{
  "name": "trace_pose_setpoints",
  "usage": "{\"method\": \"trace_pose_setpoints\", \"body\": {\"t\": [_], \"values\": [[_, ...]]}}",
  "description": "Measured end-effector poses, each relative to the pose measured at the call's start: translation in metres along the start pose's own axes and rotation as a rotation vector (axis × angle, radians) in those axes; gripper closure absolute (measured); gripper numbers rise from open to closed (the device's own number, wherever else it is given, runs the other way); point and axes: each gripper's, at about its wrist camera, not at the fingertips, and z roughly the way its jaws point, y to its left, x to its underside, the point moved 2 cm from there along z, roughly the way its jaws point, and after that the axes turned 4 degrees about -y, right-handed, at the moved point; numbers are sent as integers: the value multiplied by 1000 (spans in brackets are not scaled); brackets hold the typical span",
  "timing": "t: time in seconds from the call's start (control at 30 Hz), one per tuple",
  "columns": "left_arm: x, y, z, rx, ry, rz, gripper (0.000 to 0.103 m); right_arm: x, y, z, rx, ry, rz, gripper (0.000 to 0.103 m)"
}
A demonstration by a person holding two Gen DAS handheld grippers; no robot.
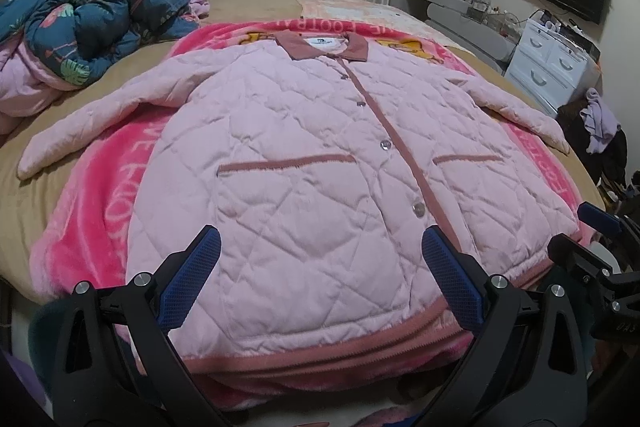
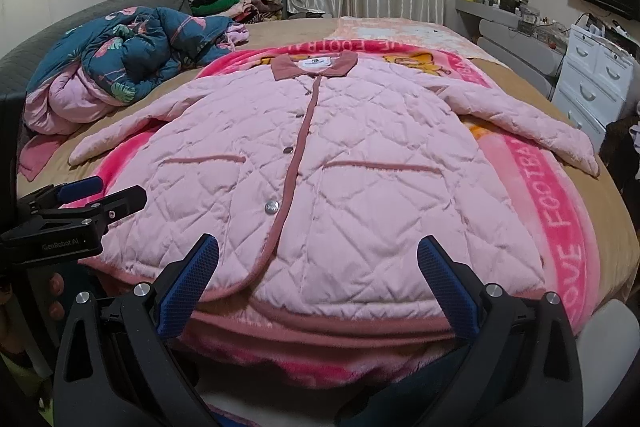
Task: Fold large clothes
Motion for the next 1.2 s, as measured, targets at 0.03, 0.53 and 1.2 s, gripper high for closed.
{"method": "trace_pose_setpoints", "body": {"t": [0.03, 0.53, 1.2], "values": [[-3, 2, 2, -2, -3, -2, 9, -3, -1, 2, 0, 1, 1, 4], [-39, 25, 24, -30, -26, -37, 9, -50, -14, 34, 21, -3, 9, 4], [-116, 21, 51, -44, -47, -62, 9, -140, -51, 82, 33, -36, 35, 4]]}}
